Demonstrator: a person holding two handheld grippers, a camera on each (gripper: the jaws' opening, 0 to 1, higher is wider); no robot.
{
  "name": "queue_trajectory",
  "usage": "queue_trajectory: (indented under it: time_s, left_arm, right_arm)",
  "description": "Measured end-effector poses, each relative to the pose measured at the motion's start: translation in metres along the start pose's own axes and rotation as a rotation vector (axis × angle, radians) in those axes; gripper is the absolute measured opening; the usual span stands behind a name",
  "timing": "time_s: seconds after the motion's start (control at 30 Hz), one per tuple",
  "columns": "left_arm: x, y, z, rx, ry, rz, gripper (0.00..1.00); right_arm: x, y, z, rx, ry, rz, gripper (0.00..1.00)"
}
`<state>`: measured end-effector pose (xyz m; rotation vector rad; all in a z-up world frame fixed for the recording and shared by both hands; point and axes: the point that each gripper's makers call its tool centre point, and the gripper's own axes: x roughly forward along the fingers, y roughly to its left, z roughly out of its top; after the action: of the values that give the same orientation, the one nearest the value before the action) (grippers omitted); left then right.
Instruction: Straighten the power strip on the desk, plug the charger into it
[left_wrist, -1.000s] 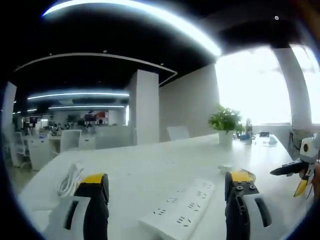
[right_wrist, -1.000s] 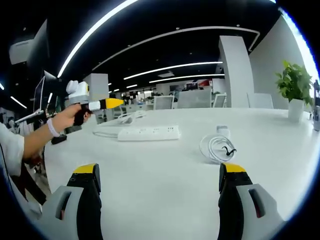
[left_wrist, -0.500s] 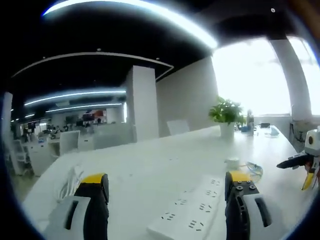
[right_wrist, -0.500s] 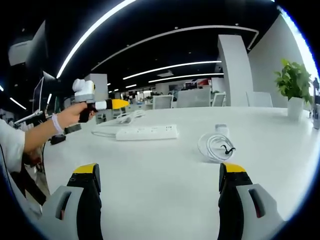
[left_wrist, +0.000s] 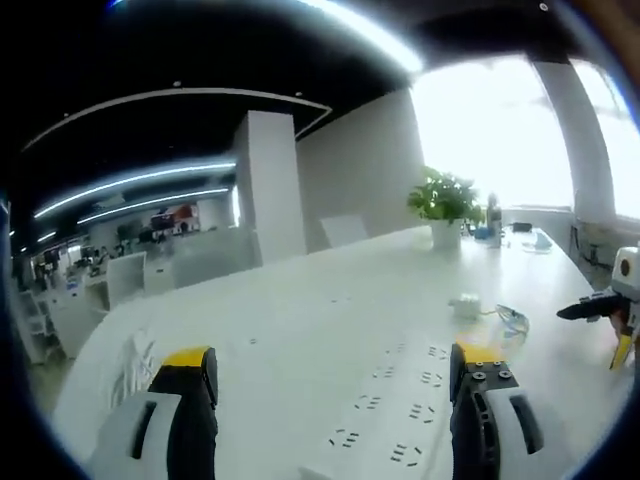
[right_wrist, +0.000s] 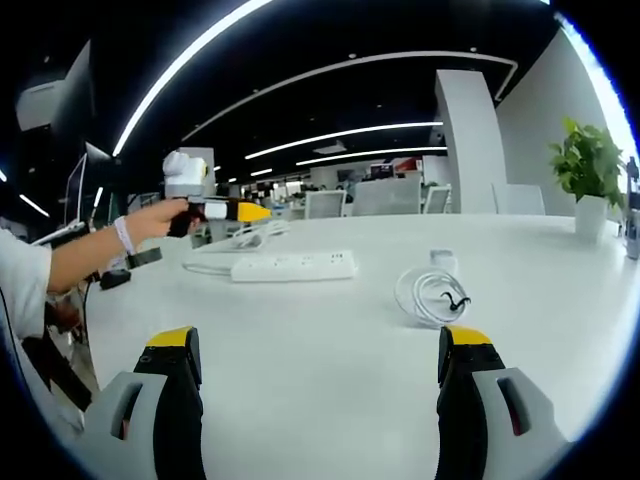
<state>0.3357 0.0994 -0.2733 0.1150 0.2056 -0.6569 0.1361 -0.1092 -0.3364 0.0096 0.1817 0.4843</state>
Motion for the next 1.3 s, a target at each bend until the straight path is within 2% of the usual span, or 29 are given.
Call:
queue_trajectory:
  time_s: [0.2,0.37,0.83,1.1,1.3]
  left_arm:
    - [0.003,-0.004,-0.002,0.013,0.035,-0.021,0.99]
    - [0.005,-0.007,-0.003,0.071,0.067,-0.028,0.99]
    - [0.02,-0.008,-0.024,0.177,0.252,-0.089,0.99]
    - [0.022,-0.015,-0.037,0.258,0.337,-0.115,0.99]
    - [0.019,-0.019,-0.044,0.272,0.38,-0.124,0.99]
  right_arm:
    - [0.0,0.0,0.001,-0.002,0.0,0.001,0.98]
    - [0.001,0.0,0.0,-0.003,0.004,0.002,0.98]
    - [0.001,0.0,0.0,-0.001,0.006,-0.002,0.98]
    - [0.0,-0.002,-0.002,0.002,0.007,-0.005,0.98]
    - [-0.001,-0.004,-0.004,0.007,0.011,-0.009,0.98]
